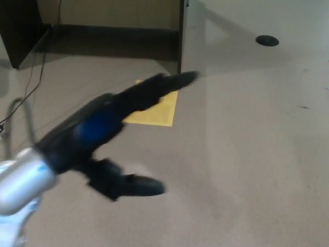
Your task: A person is holding a toilet paper roll and the robot extends its left hand to grab the roll by inserting its thumb into the gap in the middle and brings its hand down by its side. Then it extends its arm again to hand the toilet paper roll back to the person.
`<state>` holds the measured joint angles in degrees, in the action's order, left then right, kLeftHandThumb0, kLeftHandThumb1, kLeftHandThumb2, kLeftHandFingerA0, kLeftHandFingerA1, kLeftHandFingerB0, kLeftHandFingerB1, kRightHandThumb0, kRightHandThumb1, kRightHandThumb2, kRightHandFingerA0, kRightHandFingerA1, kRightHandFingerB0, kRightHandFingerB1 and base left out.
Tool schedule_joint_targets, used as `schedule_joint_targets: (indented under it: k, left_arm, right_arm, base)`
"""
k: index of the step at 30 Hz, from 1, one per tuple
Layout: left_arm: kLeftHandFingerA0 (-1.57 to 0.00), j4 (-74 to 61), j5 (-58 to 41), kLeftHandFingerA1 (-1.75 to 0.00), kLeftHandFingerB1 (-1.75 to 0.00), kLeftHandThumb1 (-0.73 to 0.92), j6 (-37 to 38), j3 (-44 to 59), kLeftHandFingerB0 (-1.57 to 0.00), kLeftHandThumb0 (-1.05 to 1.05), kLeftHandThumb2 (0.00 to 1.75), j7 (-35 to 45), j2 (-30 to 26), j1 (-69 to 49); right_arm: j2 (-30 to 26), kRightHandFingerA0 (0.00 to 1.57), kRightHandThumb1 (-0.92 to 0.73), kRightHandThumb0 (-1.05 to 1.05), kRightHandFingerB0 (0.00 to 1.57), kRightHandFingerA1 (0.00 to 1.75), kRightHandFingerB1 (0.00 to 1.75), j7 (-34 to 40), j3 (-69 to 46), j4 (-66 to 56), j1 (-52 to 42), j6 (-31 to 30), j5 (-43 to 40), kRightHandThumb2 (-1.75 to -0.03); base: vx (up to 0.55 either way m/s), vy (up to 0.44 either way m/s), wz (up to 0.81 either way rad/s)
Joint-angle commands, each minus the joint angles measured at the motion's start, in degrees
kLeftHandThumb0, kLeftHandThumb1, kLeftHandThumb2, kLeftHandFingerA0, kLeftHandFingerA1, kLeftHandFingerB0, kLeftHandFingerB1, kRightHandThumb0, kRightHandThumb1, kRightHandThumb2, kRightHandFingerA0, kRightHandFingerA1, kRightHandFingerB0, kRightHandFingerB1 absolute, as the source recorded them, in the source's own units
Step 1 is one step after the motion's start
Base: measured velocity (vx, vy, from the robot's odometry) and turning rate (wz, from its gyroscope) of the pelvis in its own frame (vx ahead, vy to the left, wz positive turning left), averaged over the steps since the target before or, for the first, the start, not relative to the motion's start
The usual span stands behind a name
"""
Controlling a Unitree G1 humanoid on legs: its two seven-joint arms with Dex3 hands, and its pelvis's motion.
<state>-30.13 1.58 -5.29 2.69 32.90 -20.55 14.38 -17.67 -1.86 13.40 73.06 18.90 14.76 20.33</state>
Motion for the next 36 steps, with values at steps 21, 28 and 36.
schedule_joint_targets:
  k: [21, 28, 36]
  left_arm:
    - [-0.32, 69.91, 16.57, -0.41, -0.37, 0.42, 34.14, 6.21, -0.26, -0.45, 0.63, -38.3, 0.0, -32.6]
    - [-0.32, 74.38, 10.77, -0.41, -0.36, 0.43, 32.82, 7.19, -0.29, -0.38, 0.61, -34.22, 1.71, -31.21]
    - [-0.35, 79.18, 8.53, -0.43, -0.37, 0.4, 34.75, 7.22, -0.29, -0.39, 0.61, -34.56, 1.55, -27.84]
  right_arm:
    - [-0.61, 0.75, -0.67, -0.38, 0.53, 0.61, 0.42, 2.12, 0.72, 0.48, -6.32, -0.04, 0.76, -0.6]
    - [-0.84, 0.75, -0.68, -0.39, 0.52, 0.62, 0.42, 2.67, 0.86, 0.33, -7.65, 0.37, 0.89, -0.61]
    - [-0.85, 0.73, -0.68, -0.38, 0.53, 0.57, 0.42, 2.56, 0.94, 0.34, -6.57, 0.01, 0.62, -0.61]
  base:
    - [0.0, 0.0, 0.0]
    - [0.0, 0.0, 0.0]
    - [0.0, 0.0, 0.0]
